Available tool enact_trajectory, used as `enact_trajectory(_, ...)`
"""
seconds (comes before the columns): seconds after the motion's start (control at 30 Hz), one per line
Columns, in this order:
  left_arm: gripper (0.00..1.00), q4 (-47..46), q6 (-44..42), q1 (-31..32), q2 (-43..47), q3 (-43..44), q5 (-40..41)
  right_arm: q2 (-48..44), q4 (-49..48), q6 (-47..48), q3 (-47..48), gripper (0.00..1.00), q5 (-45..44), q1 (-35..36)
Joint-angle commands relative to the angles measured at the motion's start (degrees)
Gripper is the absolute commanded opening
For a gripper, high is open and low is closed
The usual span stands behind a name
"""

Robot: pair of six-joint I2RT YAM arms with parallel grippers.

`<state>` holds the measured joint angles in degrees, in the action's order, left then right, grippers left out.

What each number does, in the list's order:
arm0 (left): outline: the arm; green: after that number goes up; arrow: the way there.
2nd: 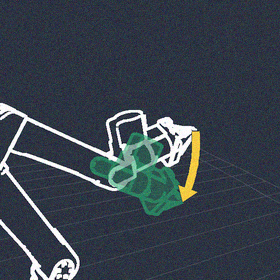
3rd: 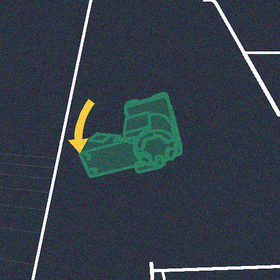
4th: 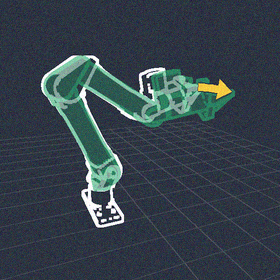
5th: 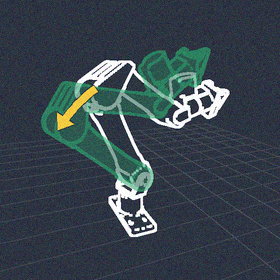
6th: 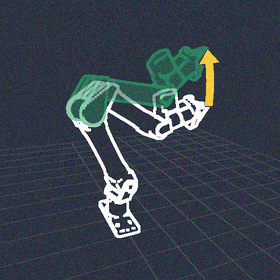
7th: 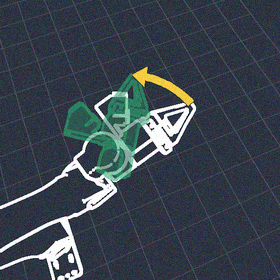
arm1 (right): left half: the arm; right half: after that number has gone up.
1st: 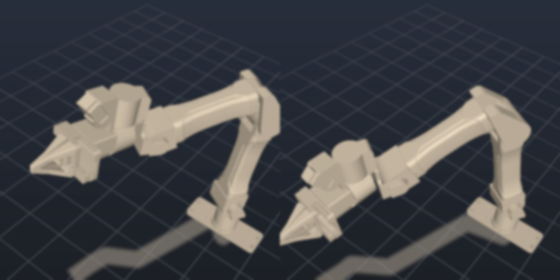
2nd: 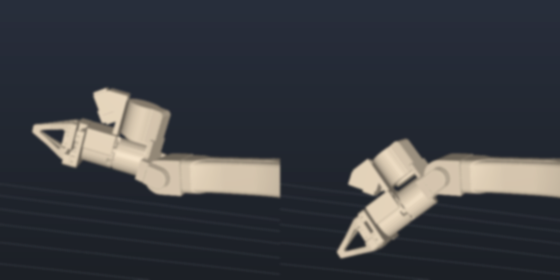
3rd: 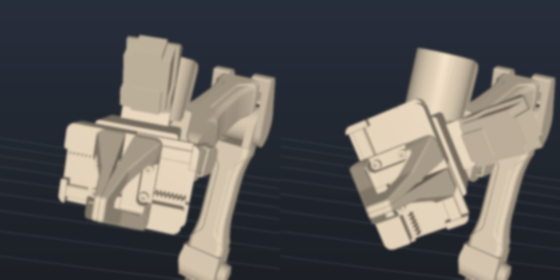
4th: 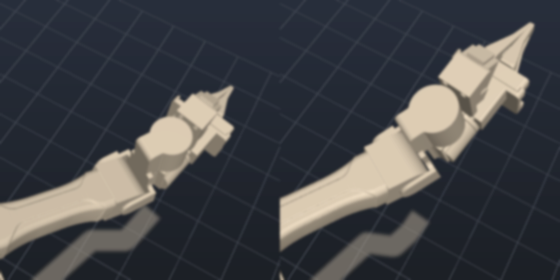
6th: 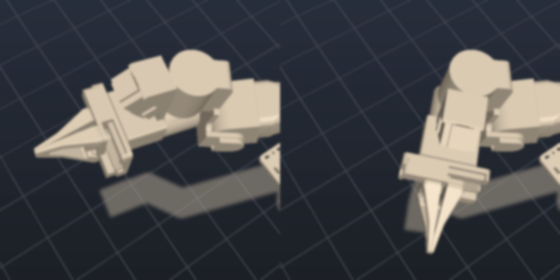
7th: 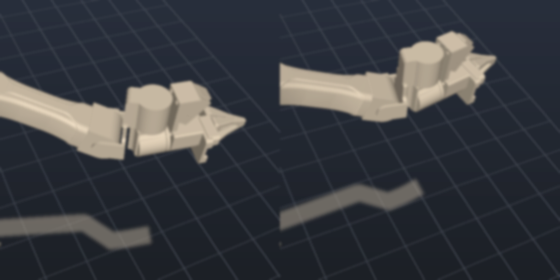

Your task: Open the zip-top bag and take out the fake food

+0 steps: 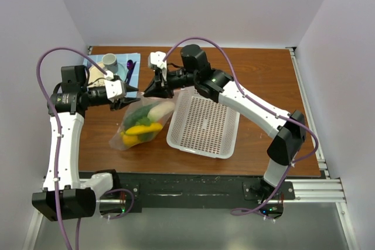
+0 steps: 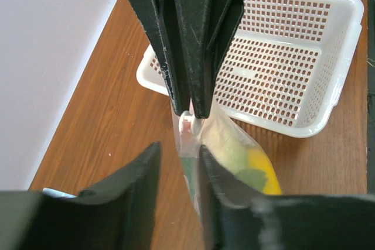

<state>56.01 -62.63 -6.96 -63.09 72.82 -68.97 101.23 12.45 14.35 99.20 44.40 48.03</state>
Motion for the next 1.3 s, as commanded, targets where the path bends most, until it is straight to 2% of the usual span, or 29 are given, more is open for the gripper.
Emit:
enact_trajectory(0.0,0.30,-2.83,1.55,0.37,-0.37,2.42,-1.17,-1.21,-0.41,-0.47,2.76,0.00,1.92,1.36)
enact_trajectory(0.1,0.15,-2.48,1.55,0.63,-0.46,2.59,-1.08,-1.21,0.21,0.06,2.76,0.00,1.48,1.80)
enact_trajectory(0.13,0.05,-2.31,1.55,0.81,-0.54,2.68,-0.91,-1.30,0.21,0.06,2.76,0.00,1.30,1.98)
enact_trajectory(0.2,0.00,-1.43,0.93,0.90,-0.54,2.94,-0.47,-1.56,0.21,0.41,2.84,0.00,1.04,1.98)
enact_trajectory(0.4,0.00,-0.20,0.76,1.07,-0.63,5.57,1.03,-2.26,5.21,5.32,3.98,0.00,-2.38,1.98)
enact_trajectory(0.6,0.00,1.64,1.28,1.07,-0.28,11.99,4.89,-3.23,12.25,11.84,0.92,0.00,-13.63,1.37)
enact_trajectory(0.77,0.00,3.57,1.37,0.98,0.25,14.19,5.78,-4.02,12.16,13.86,-3.22,0.00,-21.63,-0.21)
enact_trajectory(0.9,0.00,5.95,-0.56,0.90,0.86,14.81,6.83,-4.29,9.80,14.30,-4.54,0.00,-29.70,-4.07)
enact_trajectory(1.23,0.00,5.08,-1.88,0.37,2.89,11.03,12.54,-7.01,3.12,14.57,-12.34,0.00,-37.71,-10.41)
enact_trajectory(1.27,0.00,4.81,-1.88,0.20,2.97,10.94,12.89,-7.36,2.24,14.83,-13.49,0.00,-40.51,-10.59)
